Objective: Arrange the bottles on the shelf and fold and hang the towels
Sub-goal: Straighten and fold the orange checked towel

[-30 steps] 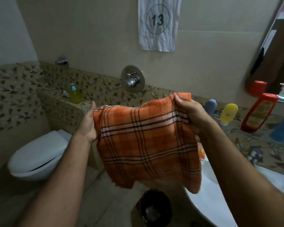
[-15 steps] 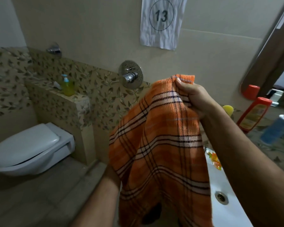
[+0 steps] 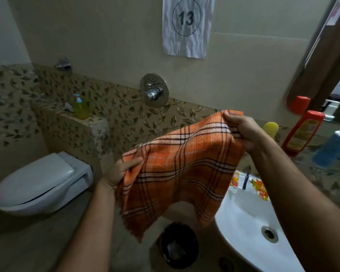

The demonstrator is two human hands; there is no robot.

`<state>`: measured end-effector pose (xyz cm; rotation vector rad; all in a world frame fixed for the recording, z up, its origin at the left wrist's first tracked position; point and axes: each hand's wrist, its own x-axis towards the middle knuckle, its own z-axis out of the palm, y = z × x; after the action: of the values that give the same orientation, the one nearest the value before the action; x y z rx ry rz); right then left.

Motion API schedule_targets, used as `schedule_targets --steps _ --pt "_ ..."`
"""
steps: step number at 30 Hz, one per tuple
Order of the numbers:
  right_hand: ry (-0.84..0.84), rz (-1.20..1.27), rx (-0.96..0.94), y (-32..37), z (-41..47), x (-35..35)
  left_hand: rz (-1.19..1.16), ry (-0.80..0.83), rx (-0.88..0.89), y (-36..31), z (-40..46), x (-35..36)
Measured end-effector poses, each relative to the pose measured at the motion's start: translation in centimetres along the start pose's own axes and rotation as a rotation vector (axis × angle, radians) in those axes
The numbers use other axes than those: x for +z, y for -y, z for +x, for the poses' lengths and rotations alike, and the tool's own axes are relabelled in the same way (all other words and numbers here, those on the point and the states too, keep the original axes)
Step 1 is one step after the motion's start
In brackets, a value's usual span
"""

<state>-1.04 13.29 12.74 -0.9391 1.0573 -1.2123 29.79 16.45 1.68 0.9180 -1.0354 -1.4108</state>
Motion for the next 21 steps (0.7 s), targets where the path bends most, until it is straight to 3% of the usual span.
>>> schedule_targets --steps 7,10,16,21 --pt "0.059 -0.068 0.144 -0.8 1.2 -3.2 0.147 0.01 -0.068 -1.4 1.3 -2.3" --pt "0.08 -0.042 0.181 -0.6 1.5 -4.2 0.103 0.036 -0.081 -1.6 0.9 -2.2" --pt "0.023 -0.084 0.232 -0.5 1.8 -5.7 0.125 0.175 -0.048 -2.7 0.3 -2.4" --pt "0.071 -0.042 0.258 -0.5 1.7 -6.6 0.122 0.231 -0.043 -3.4 0.1 -2.7"
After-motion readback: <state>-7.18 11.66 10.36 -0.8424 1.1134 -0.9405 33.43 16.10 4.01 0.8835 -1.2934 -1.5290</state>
